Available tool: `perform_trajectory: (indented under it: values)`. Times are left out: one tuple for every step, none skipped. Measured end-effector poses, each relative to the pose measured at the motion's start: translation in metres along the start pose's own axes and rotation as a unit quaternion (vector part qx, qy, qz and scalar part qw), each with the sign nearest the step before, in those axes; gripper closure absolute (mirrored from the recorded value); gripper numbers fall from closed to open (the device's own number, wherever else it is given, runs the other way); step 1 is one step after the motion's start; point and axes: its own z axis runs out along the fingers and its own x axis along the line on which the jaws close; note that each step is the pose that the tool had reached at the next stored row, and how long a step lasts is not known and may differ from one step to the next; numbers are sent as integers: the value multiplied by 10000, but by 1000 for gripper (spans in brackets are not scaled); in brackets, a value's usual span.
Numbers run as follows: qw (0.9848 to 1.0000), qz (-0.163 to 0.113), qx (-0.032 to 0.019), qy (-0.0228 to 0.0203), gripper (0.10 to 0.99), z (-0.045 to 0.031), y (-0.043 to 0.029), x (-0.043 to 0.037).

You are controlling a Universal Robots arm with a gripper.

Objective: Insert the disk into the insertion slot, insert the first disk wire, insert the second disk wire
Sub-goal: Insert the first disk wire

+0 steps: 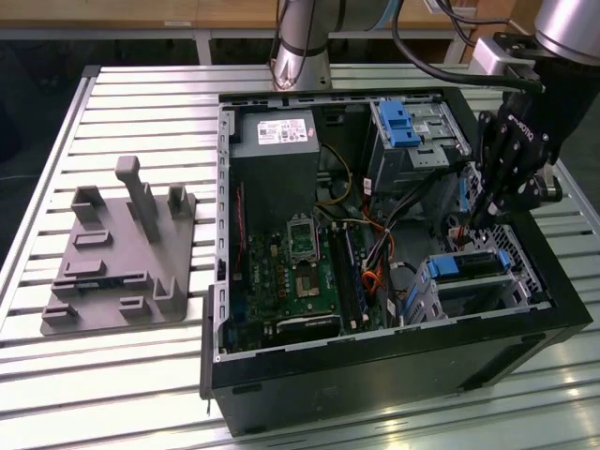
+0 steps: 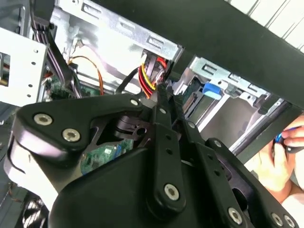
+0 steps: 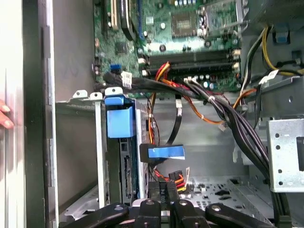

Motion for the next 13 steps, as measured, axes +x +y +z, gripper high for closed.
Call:
perform_trajectory:
  values:
    - [10000,-9,-87,10,914,-3,-20,-1]
    - [9998,-20,-174,21,914,-3,-40,-2]
    - [9997,-28,-251,38,914,-4,-52,-3]
    - [9996,-29,-261,40,914,-4,-52,-3]
    - [9996,-31,-262,40,914,-3,-53,2]
    - [9996,-35,-260,37,914,-2,-52,15]
    - [9997,-38,-253,25,914,1,-48,28]
    - [9997,-43,-251,19,914,2,-46,42]
    - [9997,-46,-250,8,914,4,-46,57]
    - [9997,-49,-249,-6,914,4,-44,70]
    - [9997,-52,-250,-33,914,1,-44,79]
    - [9996,-57,-252,-68,914,-8,-44,86]
    - [9996,-63,-253,-104,914,-15,-44,92]
